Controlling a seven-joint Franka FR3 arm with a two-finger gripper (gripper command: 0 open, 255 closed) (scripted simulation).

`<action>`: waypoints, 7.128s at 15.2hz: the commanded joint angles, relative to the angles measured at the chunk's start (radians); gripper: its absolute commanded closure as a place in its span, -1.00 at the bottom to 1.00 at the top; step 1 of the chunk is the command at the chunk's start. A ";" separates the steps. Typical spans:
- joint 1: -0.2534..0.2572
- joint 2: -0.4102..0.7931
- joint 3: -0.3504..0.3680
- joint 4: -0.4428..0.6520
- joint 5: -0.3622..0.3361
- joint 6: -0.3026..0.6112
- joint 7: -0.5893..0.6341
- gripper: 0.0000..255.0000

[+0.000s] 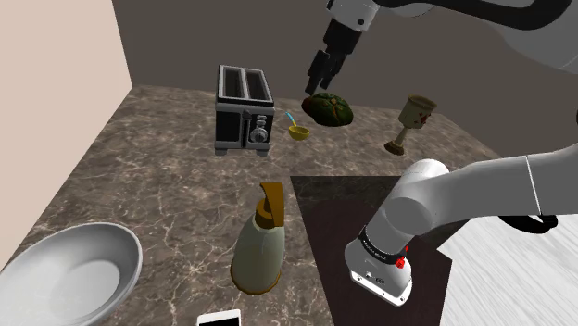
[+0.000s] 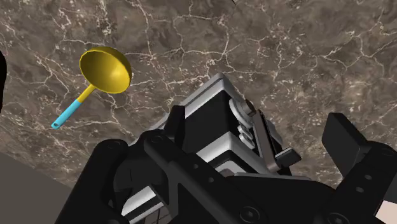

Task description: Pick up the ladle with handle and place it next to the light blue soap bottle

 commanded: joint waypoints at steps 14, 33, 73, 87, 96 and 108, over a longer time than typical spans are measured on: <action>-0.117 0.399 -0.079 0.058 0.025 0.261 0.143 -1.00; -0.227 0.899 -0.196 0.218 0.163 0.484 0.244 -1.00; -0.221 0.815 -0.198 0.305 0.121 0.323 0.302 1.00; -0.223 0.771 -0.200 0.441 0.098 0.147 0.342 1.00; -0.224 0.764 -0.201 0.554 0.091 0.030 0.363 1.00; -0.228 0.785 -0.205 0.740 0.093 -0.135 0.386 1.00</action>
